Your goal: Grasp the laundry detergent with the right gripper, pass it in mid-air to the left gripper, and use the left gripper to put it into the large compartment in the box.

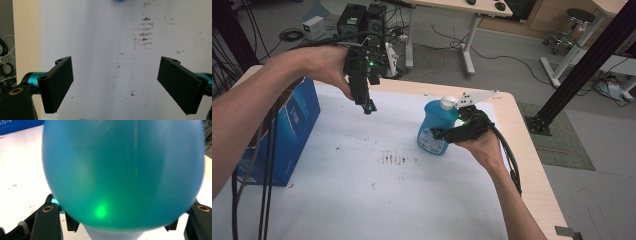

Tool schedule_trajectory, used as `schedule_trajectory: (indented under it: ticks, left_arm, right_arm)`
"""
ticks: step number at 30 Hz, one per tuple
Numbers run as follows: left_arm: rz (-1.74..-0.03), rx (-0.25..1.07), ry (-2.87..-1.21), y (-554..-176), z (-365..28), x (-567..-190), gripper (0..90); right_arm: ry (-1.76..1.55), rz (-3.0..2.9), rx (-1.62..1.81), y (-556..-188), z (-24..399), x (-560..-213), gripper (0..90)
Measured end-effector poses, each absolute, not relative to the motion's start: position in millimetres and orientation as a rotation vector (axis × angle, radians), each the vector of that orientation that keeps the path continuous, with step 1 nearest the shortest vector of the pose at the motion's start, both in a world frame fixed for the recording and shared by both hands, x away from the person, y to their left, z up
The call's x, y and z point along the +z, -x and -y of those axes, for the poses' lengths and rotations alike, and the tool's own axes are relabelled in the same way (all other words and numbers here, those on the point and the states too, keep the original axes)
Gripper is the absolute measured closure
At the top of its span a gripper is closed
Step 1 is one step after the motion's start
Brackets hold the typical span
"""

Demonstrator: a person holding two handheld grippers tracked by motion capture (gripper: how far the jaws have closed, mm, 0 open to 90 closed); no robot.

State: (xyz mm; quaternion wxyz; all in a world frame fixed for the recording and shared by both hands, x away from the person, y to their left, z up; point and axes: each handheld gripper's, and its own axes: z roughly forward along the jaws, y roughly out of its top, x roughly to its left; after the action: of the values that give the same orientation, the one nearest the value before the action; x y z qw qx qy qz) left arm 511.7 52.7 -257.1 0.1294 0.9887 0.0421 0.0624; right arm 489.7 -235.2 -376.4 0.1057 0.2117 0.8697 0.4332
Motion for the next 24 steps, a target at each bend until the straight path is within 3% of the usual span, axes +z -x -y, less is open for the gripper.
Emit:
schedule_trajectory:
  ticks: [13, 24]
  left_arm:
    - [-0.124, 0.180, -2.873, -511.7, -53.2, -256.7, 13.4]
    - [-0.118, 0.187, -2.866, -508.6, -54.7, -252.7, 13.4]
  right_arm:
    - [-0.628, -2.579, 1.331, -491.4, 234.6, -379.4, 36.5]
    - [-0.598, -2.571, 1.315, -491.3, 233.8, -381.0, 45.8]
